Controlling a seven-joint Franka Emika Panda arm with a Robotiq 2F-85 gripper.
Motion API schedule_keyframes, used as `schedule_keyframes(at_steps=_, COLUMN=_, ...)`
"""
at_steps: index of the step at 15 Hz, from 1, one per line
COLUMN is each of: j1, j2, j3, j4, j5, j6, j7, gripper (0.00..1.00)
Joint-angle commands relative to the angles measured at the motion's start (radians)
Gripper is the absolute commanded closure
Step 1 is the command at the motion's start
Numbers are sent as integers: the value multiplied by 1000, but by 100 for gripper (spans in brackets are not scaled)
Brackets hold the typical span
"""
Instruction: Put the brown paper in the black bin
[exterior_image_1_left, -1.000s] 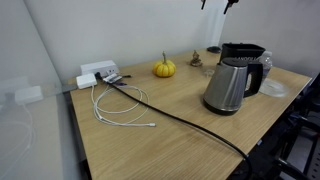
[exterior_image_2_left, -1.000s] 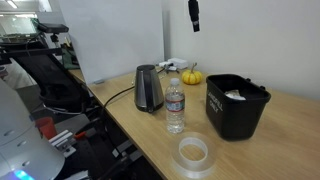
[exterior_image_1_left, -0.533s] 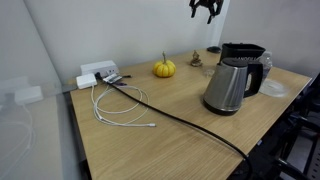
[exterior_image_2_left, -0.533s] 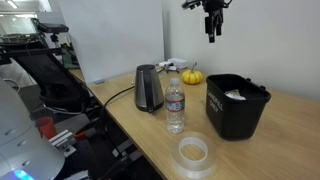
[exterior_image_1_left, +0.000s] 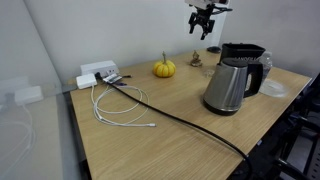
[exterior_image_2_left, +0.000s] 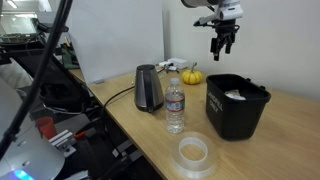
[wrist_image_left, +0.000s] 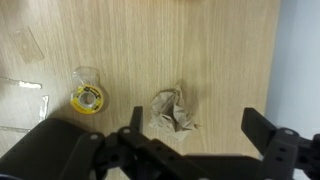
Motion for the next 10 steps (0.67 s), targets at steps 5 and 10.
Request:
schedule_keyframes(at_steps=5, j1=7, j2=59, j3=-7, j4=73, j5=11, j6=-16, j7=6, gripper=0)
schedule_keyframes(at_steps=10, j1=10, j2=71, j3=-14, j4=85, j5=14, j6=-15, j7=34, gripper=0)
